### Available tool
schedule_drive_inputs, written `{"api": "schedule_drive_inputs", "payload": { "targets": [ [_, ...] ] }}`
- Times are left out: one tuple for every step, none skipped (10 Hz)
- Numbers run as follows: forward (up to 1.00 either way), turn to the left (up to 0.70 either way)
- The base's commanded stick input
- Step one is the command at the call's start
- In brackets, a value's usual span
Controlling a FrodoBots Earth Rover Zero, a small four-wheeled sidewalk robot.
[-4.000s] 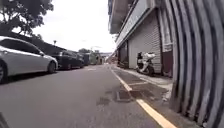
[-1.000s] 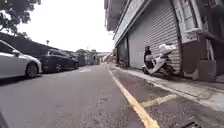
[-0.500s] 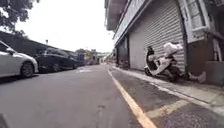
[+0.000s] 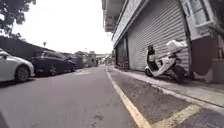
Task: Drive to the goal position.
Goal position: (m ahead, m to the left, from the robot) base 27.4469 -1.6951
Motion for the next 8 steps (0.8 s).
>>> {"api": "schedule_drive_inputs", "payload": {
  "targets": [
    [0.45,0.00],
    [0.45,0.00],
    [0.45,0.00],
    [0.45,0.00],
    [0.45,0.00],
    [0.45,0.00],
    [0.45,0.00],
    [0.45,0.00]
  ]
}}
